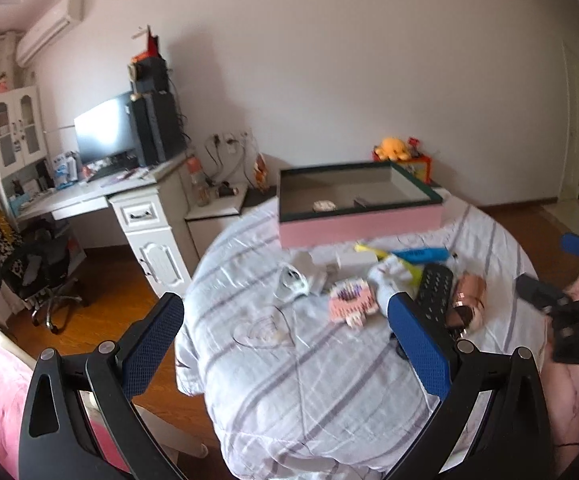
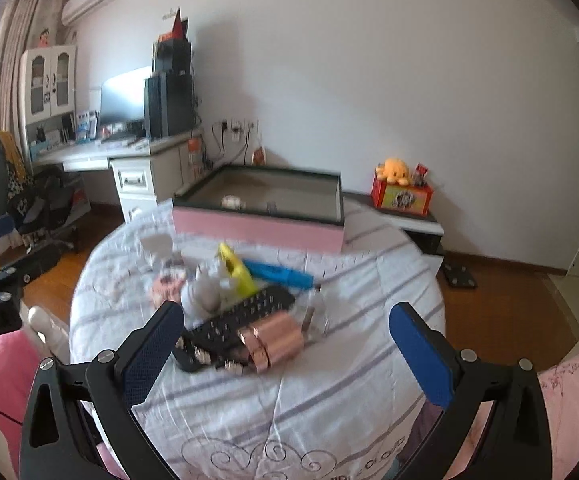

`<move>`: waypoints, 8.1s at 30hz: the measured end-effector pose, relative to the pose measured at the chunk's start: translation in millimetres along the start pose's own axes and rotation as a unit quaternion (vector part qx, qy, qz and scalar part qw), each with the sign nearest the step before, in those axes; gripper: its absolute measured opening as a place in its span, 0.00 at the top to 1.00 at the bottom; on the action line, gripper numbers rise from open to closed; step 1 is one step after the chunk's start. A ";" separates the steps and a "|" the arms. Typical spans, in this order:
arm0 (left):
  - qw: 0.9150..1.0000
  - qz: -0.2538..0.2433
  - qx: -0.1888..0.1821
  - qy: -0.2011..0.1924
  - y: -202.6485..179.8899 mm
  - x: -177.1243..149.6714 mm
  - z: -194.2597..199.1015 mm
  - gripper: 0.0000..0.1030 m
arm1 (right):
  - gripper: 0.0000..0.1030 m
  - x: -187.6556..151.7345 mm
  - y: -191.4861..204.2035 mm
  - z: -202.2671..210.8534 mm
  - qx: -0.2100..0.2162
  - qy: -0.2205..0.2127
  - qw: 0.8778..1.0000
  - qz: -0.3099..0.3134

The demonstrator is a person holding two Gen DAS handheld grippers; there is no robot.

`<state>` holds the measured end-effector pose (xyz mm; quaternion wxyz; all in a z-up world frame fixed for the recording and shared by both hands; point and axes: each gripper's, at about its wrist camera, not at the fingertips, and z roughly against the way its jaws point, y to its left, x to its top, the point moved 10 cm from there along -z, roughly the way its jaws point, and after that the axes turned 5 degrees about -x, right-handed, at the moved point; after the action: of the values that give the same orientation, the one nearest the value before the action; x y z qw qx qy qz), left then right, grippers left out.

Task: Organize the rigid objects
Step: 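Move both grippers back toward the remaining items on the bed, then grasp the pink block donut with the left gripper while the right grasps the rose-gold cup, then carry the donut and cup into the pink box and open both grippers, then withdraw both grippers from the box back over the bed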

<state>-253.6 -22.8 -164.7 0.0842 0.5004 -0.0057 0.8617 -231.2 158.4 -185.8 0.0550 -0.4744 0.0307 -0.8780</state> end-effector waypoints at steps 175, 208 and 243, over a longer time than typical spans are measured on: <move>0.967 0.011 -0.091 0.239 -9.0 129.9 -410.3 0.29 | 0.39 153.5 8.1 -357.2 0.079 0.219 0.972 -0.003; 0.993 0.007 0.027 -0.114 20.4 116.3 7.4 0.00 | 0.00 133.8 0.0 6.1 0.021 -0.099 0.995 0.012; 0.992 -0.002 0.033 -0.119 8.8 63.5 90.2 0.00 | 0.00 80.1 3.2 93.3 -0.004 -0.131 0.991 -0.004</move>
<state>-208.0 -31.0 -64.3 0.0682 0.6023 0.0142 0.7952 -196.5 145.0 -68.5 0.0527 -0.5860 0.0248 -0.8082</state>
